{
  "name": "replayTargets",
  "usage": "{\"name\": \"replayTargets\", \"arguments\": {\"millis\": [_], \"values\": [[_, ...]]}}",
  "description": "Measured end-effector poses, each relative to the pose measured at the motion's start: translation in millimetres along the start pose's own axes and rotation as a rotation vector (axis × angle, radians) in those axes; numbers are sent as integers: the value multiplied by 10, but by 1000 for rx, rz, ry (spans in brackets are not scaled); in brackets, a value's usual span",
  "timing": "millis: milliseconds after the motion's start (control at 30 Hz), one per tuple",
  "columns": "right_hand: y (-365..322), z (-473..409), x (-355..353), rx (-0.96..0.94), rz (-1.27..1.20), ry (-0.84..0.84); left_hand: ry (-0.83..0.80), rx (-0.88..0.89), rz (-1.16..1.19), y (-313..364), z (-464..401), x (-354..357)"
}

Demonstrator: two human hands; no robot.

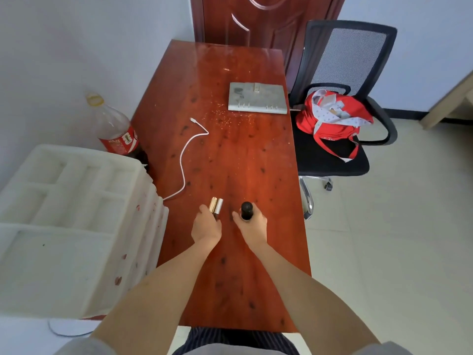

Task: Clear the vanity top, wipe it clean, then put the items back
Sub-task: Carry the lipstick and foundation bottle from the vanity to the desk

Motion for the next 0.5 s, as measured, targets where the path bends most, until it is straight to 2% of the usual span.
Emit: {"name": "replayTargets", "arguments": {"millis": [200,500], "values": [[150,65,-183,29,190,-163,6,-6,66,-86,9,74],[192,122,-242,-75,206,-105,66,31,80,-93,27,68]]}}
Point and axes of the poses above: each hand's wrist, its own z-axis away from the middle knuckle, its own x-axis out of the palm, y = z × x, the point moved 2 cm from there along -z, towards the middle knuckle, and after that the axes turned 10 degrees about x, right-handed, at the moved point
